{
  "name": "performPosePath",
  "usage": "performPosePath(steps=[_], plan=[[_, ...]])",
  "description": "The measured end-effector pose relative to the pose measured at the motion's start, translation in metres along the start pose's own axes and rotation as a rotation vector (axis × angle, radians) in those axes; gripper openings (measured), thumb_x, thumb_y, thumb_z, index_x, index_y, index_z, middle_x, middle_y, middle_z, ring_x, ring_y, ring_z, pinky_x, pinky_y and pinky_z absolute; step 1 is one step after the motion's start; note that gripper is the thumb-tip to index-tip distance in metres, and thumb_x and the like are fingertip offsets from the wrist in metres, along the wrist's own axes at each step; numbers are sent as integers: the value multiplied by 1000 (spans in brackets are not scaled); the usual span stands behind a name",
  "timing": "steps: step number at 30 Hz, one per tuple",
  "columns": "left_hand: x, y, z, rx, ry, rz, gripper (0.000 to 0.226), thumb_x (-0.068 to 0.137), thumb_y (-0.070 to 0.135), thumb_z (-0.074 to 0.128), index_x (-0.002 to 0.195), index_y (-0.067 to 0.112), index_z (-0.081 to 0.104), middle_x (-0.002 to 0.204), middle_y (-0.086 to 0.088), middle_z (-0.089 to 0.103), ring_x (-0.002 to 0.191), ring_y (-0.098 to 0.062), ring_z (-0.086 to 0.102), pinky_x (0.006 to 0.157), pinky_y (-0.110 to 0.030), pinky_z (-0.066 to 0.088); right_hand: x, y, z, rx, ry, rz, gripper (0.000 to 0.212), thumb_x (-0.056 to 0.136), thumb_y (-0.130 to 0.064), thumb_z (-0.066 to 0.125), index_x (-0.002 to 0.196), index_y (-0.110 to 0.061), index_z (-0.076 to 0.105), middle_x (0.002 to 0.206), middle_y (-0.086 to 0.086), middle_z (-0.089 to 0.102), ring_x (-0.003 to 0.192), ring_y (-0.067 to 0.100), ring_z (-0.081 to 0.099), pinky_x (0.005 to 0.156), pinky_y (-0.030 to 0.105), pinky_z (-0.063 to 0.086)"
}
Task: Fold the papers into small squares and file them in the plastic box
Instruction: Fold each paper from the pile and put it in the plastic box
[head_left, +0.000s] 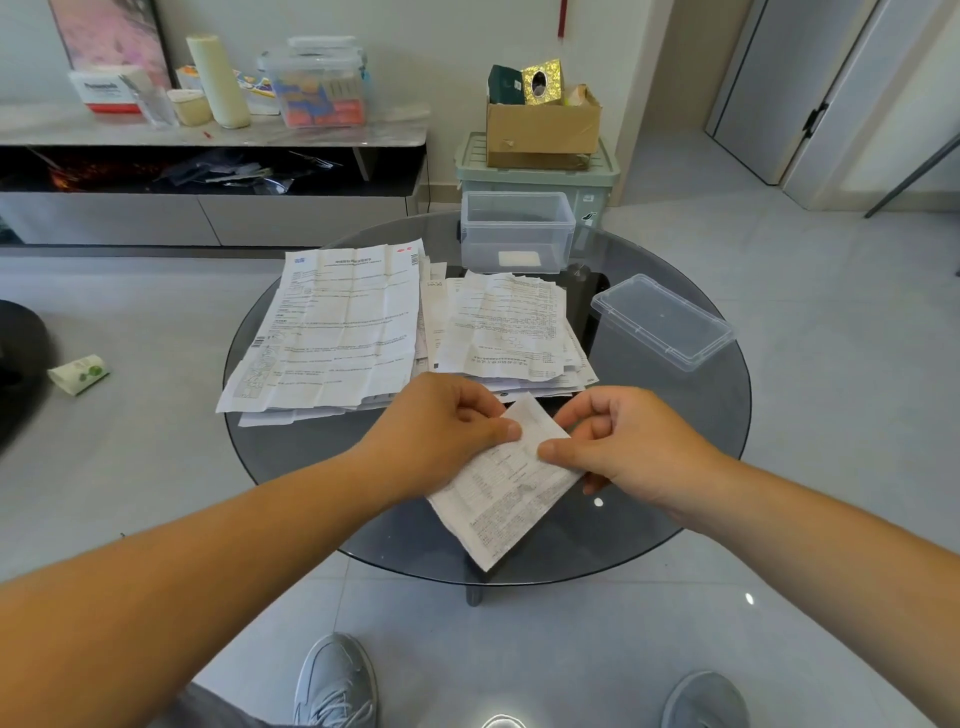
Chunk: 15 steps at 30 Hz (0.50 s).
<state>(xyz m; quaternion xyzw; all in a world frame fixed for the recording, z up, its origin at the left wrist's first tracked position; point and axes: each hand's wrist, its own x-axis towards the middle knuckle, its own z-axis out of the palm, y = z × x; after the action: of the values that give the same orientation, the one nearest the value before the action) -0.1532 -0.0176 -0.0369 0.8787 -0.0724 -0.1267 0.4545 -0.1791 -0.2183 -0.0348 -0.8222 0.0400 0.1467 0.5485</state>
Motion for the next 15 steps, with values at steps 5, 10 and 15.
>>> performPosePath(steps=[5, 10, 15], plan=[[-4, -10, 14, 607, 163, 389, 33, 89, 47, 69, 107, 25, 53, 97, 9, 60, 83, -13, 56, 74, -33, 52, 2, 7, 3, -138, 81, -52, 31, 76, -13, 85, 96, -15, 61, 69, 9, 72, 54, 19, 66, 53, 33, 57], [-16, -7, 22, 763, 34, 581, 34, 92, 55, 58, 113, 28, 62, 112, 3, 53, 98, -16, 49, 84, -32, 47, 4, 14, 1, -281, 147, -113, 25, 77, -16, 85, 84, -21, 61, 71, 9, 69, 65, 28, 68, 64, 45, 60], [-18, -18, 22, 698, -152, 346, 54, 83, 72, 59, 126, 41, 50, 121, 9, 41, 106, -11, 37, 94, -28, 39, 4, 14, 1, -370, 152, -105, 16, 77, -23, 85, 78, -25, 69, 76, 5, 71, 73, 25, 69, 70, 40, 58]])
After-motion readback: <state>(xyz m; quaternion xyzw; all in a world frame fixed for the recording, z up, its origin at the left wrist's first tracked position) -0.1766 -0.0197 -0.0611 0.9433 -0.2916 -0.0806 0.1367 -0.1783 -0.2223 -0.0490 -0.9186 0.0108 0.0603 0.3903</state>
